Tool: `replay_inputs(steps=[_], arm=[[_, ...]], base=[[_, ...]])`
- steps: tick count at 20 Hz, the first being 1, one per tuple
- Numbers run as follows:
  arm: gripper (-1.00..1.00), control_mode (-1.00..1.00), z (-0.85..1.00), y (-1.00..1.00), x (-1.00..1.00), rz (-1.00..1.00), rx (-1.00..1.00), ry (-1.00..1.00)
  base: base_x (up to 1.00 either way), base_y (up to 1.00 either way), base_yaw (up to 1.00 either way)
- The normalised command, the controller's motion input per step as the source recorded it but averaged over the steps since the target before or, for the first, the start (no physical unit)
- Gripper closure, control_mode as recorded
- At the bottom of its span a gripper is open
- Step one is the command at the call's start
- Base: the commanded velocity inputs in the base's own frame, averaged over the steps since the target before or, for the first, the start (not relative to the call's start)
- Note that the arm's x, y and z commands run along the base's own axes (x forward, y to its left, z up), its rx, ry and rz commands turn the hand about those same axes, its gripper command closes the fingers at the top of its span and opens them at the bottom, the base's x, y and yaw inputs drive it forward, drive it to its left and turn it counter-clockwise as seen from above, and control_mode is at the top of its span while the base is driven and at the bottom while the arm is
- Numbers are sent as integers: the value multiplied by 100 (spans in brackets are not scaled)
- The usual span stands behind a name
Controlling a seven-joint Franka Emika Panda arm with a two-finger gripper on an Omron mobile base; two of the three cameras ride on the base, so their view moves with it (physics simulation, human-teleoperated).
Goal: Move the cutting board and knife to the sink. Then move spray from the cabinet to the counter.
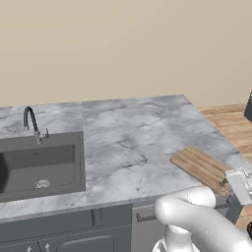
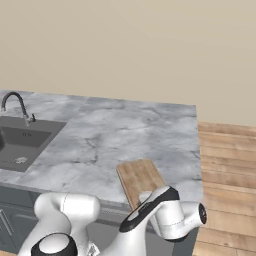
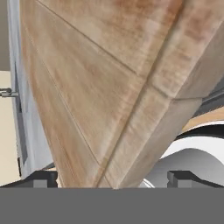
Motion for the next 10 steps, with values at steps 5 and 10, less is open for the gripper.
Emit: replay_inputs(steps=[5, 10], arm=[[-100, -100, 0, 18, 0, 0, 0, 0], [100, -100, 0, 1, 0, 0, 0, 0]], base=[[0, 0, 0], [0, 0, 0]])
